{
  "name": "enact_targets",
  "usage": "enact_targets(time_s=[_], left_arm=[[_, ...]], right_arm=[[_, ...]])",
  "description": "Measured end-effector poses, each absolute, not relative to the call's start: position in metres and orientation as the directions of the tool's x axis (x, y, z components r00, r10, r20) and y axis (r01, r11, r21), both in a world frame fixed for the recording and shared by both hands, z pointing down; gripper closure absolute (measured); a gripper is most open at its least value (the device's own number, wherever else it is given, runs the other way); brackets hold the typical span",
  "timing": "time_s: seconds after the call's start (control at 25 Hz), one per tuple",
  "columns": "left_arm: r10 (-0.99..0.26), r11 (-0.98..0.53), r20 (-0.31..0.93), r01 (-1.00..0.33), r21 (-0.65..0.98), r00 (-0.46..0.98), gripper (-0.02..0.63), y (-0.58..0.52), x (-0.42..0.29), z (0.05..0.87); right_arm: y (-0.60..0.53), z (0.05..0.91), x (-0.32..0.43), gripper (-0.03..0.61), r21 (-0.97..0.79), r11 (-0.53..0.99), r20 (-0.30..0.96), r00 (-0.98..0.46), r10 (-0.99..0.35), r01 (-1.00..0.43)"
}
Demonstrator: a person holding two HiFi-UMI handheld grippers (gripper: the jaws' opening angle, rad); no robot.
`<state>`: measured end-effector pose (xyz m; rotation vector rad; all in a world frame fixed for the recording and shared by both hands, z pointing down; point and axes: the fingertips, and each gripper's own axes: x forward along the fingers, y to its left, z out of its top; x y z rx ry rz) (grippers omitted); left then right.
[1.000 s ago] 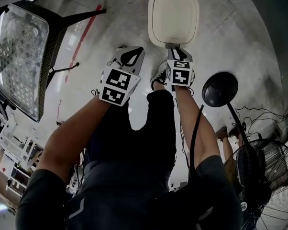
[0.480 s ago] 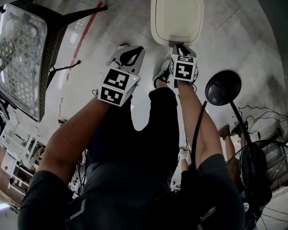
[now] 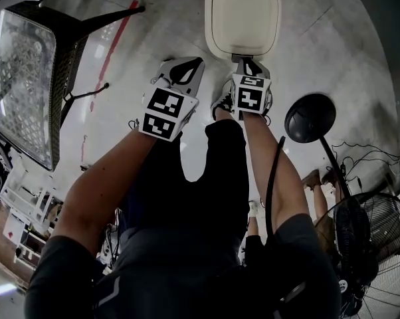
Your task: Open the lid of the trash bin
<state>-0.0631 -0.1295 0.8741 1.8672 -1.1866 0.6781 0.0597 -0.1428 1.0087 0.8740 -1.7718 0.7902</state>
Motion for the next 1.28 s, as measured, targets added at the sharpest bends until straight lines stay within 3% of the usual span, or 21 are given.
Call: enact_targets(time_s=[0.28,0.72,0.96,1.28], left_arm=[[-0.478,-0.199,0.779,-0.914,0.353,0.405,0.604,-0.132,-0.066,0.874],[-0.494,-0.220,0.769,-0.914,0.341,0.406,0.604,-0.132,-0.073,0.839],[-0.539,-0.243,0.732,-0.910,0.337,0.415,0.604,-0.144,-0.072,0.779],[-0.571,-0.327,0.677,-0.885,0.331,0.464,0.604,-0.143,-0.055,0.683]], right_arm=[[-0.145,1.007,0.061,0.520,-0.137,0.487,0.931,-0.279,-0.234,-0.863],[-0.149,0.992,0.056,0.531,-0.231,0.480,0.930,-0.337,-0.148,-0.846],[-0.184,0.908,0.066,0.531,-0.189,0.506,0.907,-0.348,-0.239,-0.842],[-0.199,0.764,0.077,0.531,-0.238,0.427,0.830,-0.411,-0.376,-0.872]])
